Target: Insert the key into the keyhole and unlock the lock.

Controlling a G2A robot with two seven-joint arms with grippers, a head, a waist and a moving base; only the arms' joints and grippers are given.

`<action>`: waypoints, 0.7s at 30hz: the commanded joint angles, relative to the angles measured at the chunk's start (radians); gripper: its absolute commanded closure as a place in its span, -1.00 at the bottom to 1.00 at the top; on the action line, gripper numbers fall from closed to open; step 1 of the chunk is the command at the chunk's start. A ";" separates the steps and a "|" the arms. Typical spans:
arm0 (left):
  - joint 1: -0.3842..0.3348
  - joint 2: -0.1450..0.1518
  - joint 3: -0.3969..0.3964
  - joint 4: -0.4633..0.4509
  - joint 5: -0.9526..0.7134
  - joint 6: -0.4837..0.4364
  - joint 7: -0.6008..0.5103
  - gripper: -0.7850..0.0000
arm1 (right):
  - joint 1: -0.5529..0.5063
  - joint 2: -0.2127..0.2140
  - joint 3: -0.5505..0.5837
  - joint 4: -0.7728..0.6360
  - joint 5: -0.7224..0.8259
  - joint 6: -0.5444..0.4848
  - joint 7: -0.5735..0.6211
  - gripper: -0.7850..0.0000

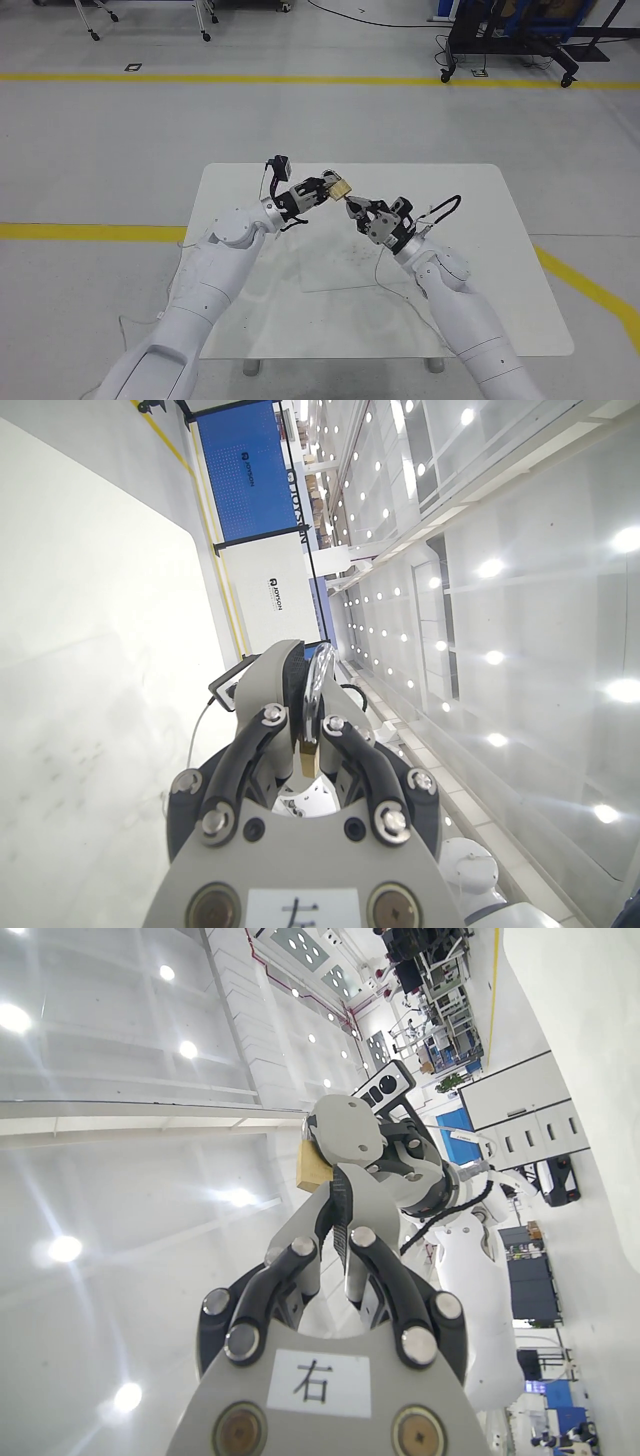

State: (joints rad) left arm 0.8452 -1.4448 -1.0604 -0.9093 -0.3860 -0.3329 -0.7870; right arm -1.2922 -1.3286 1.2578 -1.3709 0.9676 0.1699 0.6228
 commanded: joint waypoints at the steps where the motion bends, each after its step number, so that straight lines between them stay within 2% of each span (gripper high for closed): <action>1: -0.003 0.002 0.002 -0.002 0.046 -0.022 0.026 1.00 | 0.006 0.001 0.004 0.009 0.027 0.047 0.022 1.00; 7: 0.008 0.004 0.009 -0.021 0.109 -0.039 0.078 1.00 | 0.020 0.005 0.012 0.024 0.047 0.095 0.039 1.00; 8: 0.008 0.004 0.008 -0.023 0.109 -0.038 0.079 1.00 | 0.020 0.005 0.013 0.024 0.045 0.094 0.038 0.91; 11: 0.009 0.006 0.001 -0.027 0.104 -0.037 0.077 1.00 | 0.017 0.007 0.014 0.021 0.024 0.081 0.030 0.09; 12: 0.009 0.007 -0.001 -0.029 0.102 -0.037 0.076 1.00 | 0.015 0.009 0.015 0.019 0.010 0.078 0.032 -0.70; 13: 0.009 0.007 -0.003 -0.030 0.101 -0.036 0.075 1.00 | 0.013 0.011 0.017 0.016 -0.012 0.069 0.031 -1.00; 16: 0.012 0.009 -0.009 -0.034 0.099 -0.035 0.073 1.00 | -0.002 0.018 0.026 0.003 -0.074 0.031 0.025 -1.00; 19: 0.010 0.012 -0.012 -0.036 0.118 -0.033 0.080 1.00 | -0.031 0.024 0.051 -0.024 -0.164 -0.058 -0.046 -1.00; 21: -0.004 0.020 -0.001 -0.029 0.274 -0.036 0.153 1.00 | -0.056 0.028 0.077 -0.050 -0.185 -0.113 -0.085 -1.00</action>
State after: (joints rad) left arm 0.8486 -1.4297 -1.0692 -0.9420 -0.2398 -0.3667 -0.6850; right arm -1.3363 -1.3026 1.3200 -1.4084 0.7920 0.0887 0.5594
